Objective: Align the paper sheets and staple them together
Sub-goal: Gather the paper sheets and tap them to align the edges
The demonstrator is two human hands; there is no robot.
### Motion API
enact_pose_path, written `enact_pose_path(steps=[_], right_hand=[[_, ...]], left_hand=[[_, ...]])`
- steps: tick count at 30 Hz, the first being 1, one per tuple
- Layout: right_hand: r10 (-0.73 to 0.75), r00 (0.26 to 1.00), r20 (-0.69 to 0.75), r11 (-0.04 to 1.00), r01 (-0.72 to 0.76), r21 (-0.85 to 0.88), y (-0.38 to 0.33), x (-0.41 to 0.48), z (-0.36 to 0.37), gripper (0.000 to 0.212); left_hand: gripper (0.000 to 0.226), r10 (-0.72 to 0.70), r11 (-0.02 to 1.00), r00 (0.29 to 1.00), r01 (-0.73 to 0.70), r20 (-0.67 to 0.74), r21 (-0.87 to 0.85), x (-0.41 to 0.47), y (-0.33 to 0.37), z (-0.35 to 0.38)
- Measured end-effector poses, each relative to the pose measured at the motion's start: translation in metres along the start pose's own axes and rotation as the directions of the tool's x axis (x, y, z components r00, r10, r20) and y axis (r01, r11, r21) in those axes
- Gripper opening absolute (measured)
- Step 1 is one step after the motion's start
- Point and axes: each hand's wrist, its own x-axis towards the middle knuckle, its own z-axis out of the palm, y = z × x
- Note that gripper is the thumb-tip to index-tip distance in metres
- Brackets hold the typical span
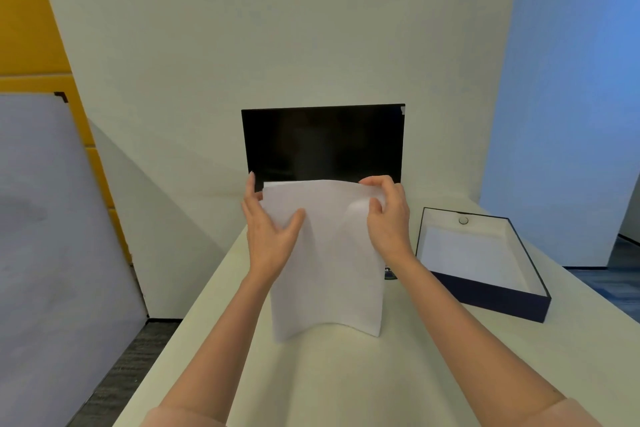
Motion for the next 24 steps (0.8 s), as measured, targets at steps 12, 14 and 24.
enact_pose_path(steps=[12, 14, 24], right_hand=[[0.459, 0.806, 0.374, 0.882, -0.362, -0.303, 0.032, 0.02, -0.056, 0.027], [0.436, 0.749, 0.499, 0.899, -0.345, -0.269, 0.024, 0.02, -0.059, 0.032], [0.501, 0.757, 0.418, 0.796, -0.593, 0.119, 0.065, -0.009, -0.059, 0.027]], left_hand=[[0.042, -0.164, 0.857, 0.871, -0.107, 0.462, 0.505, 0.015, -0.023, -0.03], [0.042, -0.18, 0.731, 0.819, -0.259, 0.545, 0.631, 0.024, -0.007, -0.022], [0.032, -0.26, 0.641, 0.811, -0.261, 0.524, 0.722, 0.027, 0.0, -0.035]])
